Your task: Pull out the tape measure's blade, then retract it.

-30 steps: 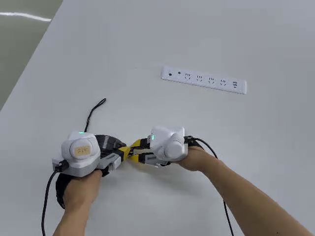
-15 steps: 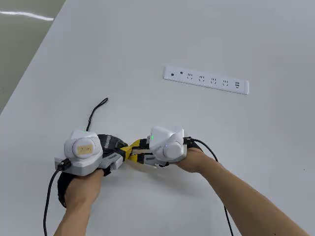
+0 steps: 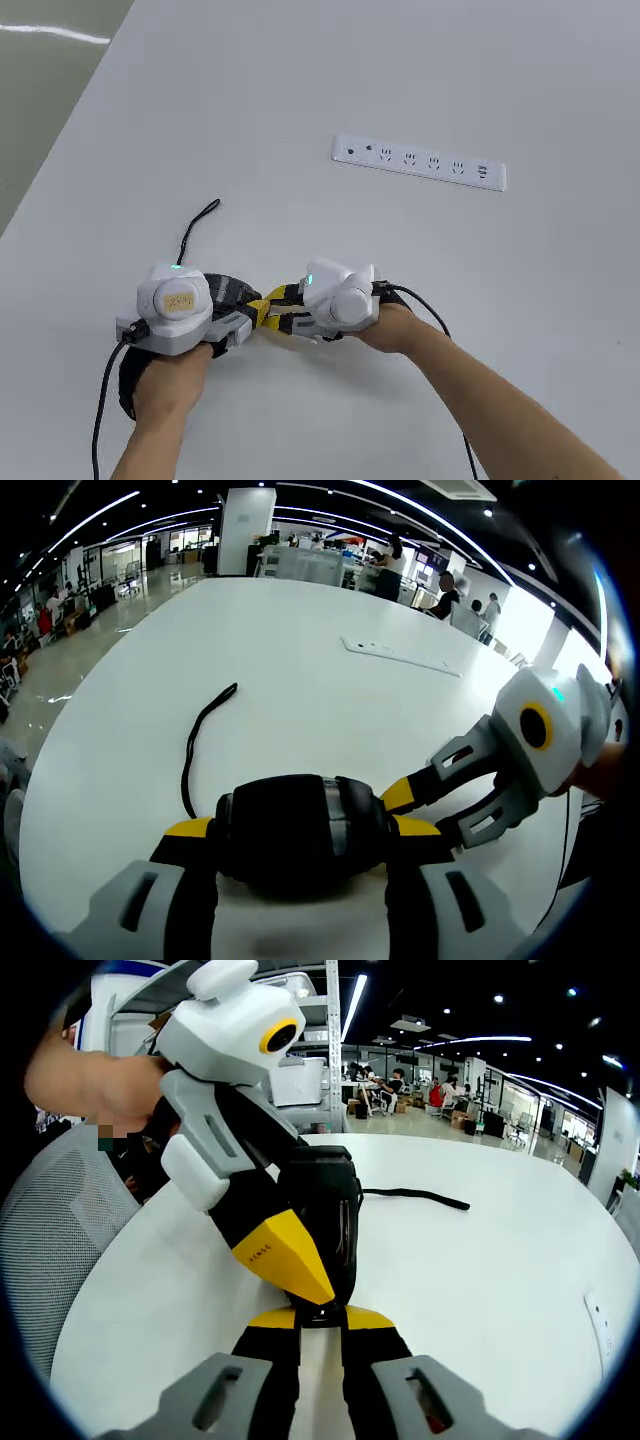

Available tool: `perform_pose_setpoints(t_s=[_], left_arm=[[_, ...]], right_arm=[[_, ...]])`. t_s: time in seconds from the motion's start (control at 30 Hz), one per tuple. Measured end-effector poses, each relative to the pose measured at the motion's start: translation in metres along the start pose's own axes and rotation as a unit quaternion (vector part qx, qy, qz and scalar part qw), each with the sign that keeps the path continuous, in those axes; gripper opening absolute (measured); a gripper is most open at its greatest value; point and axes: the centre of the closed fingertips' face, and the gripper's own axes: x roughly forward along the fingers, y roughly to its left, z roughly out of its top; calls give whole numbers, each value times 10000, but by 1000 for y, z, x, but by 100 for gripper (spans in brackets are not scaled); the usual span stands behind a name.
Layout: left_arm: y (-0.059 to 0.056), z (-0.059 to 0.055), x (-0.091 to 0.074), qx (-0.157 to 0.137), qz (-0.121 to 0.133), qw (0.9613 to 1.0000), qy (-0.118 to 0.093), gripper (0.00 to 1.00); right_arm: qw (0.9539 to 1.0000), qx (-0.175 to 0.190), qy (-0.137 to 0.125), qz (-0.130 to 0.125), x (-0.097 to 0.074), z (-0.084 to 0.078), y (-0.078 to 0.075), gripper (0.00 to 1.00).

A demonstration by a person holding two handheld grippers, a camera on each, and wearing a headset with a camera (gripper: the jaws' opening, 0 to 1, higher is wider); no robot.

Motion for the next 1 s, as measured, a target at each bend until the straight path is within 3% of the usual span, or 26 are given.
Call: perform_pose_setpoints(t_s=[0.47, 0.57, 0.9, 1.0], left_arm=[[-1, -2, 1, 55, -216, 9997, 113, 66], [-1, -4, -1, 167, -251, 9994, 160, 67], [5, -12, -10, 535, -512, 9970, 213, 72], [11, -14, -13, 688, -537, 9960, 189, 75]], right_arm=[[9999, 133, 40, -11, 0, 0, 0, 16], [9996, 189, 107, -155, -2, -3, -5, 21], [9989, 336, 189, -248, -26, -11, -5, 30], [9984, 424, 175, -342, -37, -12, -4, 32]])
